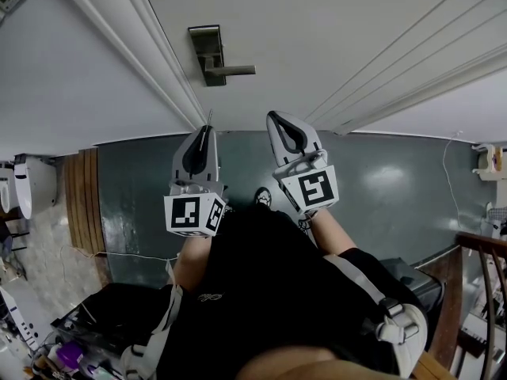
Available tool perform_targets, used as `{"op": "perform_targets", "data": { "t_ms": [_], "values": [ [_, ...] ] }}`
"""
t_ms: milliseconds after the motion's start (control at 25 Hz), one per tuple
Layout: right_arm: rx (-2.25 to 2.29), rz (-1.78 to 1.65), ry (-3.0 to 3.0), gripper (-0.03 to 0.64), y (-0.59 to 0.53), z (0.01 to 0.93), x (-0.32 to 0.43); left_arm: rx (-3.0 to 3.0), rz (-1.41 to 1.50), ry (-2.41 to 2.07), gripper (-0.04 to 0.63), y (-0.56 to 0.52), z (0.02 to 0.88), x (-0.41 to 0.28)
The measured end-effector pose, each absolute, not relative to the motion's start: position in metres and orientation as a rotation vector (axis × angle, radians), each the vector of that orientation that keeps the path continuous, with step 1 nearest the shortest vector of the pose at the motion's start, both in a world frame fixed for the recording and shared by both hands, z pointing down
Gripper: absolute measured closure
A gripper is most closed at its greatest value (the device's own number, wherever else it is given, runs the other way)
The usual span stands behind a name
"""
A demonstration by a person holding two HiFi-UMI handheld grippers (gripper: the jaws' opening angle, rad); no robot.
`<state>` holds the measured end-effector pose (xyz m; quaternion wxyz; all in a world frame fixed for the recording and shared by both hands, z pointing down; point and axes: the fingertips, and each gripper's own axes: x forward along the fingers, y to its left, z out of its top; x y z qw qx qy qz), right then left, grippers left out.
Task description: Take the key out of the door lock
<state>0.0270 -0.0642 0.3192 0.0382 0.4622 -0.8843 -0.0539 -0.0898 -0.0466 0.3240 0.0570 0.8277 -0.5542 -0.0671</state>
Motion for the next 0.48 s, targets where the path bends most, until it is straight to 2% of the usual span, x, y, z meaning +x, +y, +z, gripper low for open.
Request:
{"op": "perform_targets", "data": {
  "t_ms": [480],
  "values": [
    [1.398, -0.162, -2.725, 0.611, -0.062, 0.319, 0.037, 2.500, -0.199, -1.678, 0.560, -0.044, 0.324, -0.076]
  ]
}}
